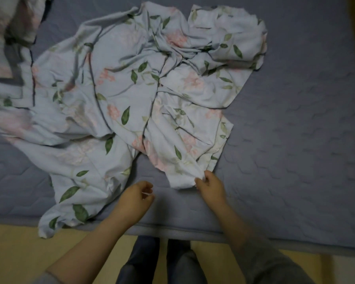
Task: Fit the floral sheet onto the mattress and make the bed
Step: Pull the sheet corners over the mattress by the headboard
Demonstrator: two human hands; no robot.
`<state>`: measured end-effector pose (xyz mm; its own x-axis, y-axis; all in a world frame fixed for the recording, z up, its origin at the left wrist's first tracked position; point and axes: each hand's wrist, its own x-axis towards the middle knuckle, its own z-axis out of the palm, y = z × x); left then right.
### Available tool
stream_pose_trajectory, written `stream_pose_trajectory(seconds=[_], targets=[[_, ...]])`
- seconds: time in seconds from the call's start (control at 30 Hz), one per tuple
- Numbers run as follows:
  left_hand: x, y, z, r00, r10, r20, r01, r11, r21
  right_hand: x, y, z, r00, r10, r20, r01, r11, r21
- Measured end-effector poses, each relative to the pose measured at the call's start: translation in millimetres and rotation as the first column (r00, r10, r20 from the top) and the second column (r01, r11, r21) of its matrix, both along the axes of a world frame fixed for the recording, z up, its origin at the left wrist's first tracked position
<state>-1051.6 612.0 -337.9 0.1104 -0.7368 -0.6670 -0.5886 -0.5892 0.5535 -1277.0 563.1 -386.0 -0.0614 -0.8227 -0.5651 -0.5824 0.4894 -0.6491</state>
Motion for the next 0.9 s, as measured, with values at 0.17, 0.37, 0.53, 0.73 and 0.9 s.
stream_pose_trajectory(seconds=[0.17,0.37,0.53,0.73,0.9], targets=[[-7.5,-7.0,54.2,1.0,-0.013,-0.028,0.011,0.997,-0.083,-20.0,-1.7,103.0,0.99,-0.13,-0.045,0.102,0.912,-0.396],[-20.4,-15.5,124.9,0.995,-0.096,-0.034,0.087,0.975,-0.204,-34.1,-1.2,210.0,0.972,-0.236,0.001,0.191,0.784,-0.591],[-40.9,-21.3,167.1,0.972,-0.233,0.005,0.218,0.902,-0.373,-50.6,3.6,282.6,0.977,-0.202,0.065,0.196,0.738,-0.646],[-72.0,-33.4,190.5,0.868,-0.394,0.302,0.496,0.708,-0.502,-75.3,13.6,338.0,0.979,-0.152,0.136,0.204,0.756,-0.622],[-88.4,-40.8,213.5,0.859,-0.396,0.323,0.511,0.639,-0.575,-92.4,9.8,360.1,0.931,-0.249,0.267,0.361,0.729,-0.581]])
